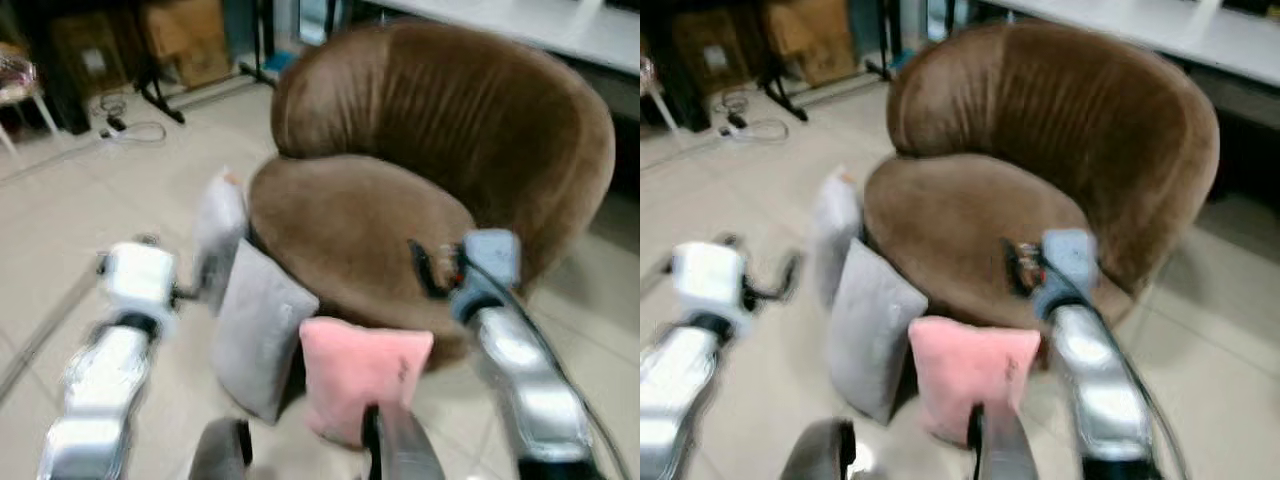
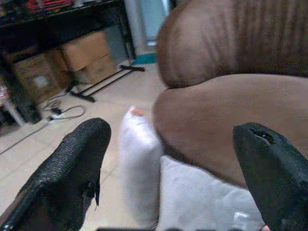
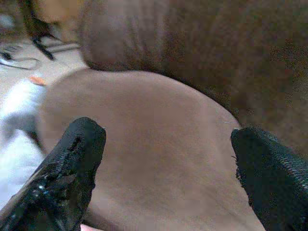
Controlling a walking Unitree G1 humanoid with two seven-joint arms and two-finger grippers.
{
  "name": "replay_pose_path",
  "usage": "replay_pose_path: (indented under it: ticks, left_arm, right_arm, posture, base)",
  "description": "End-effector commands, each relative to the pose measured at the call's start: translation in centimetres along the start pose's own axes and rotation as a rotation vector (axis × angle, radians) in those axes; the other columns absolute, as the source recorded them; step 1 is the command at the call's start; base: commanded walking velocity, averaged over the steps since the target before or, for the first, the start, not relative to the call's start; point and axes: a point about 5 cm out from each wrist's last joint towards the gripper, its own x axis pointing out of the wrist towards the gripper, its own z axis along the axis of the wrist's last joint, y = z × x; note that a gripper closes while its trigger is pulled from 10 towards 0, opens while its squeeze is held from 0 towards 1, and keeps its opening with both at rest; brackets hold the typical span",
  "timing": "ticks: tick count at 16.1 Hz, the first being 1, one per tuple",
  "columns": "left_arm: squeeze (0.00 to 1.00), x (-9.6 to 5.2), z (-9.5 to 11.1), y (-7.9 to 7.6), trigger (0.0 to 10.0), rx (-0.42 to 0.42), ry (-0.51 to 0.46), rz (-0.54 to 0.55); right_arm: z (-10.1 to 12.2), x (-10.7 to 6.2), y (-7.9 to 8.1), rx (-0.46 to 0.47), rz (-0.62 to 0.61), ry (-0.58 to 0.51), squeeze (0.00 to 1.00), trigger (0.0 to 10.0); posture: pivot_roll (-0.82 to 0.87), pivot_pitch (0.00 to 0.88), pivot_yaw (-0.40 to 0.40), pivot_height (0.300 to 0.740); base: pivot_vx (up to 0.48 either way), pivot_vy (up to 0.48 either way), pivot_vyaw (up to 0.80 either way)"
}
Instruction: Move the pillow to the sofa from floor
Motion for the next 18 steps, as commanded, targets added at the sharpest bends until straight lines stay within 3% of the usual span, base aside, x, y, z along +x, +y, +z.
replay_pose_path:
  ticks: [1,14,18]
  left_arm:
    - [0.00,-0.2,0.1,0.6,10.0,0.029,0.001,0.017]
    - [0.00,0.2,0.9,0.4,10.0,0.033,-0.027,0.027]
    - [0.00,0.2,1.2,0.1,10.0,0.006,-0.046,-0.009]
  right_arm:
    - [0.4,0.2,1.0,0.019,0.057,-0.007,1.00,10.0]
    - [0.0,0.3,0.9,-0.007,0.054,0.019,1.00,10.0]
    - [0.1,0.3,1.4,-0.040,0.121,0.014,1.00,10.0]
  posture:
    - [-0.07,0.000,-0.039,0.585]
    - [-0.07,0.000,-0.035,0.455]
    - [-0.08,0.000,-0.035,0.455]
  base:
    - [0.000,0.000,0.00]
    - [0.000,0.000,0.00]
    - [0.070,0.000,0.18]
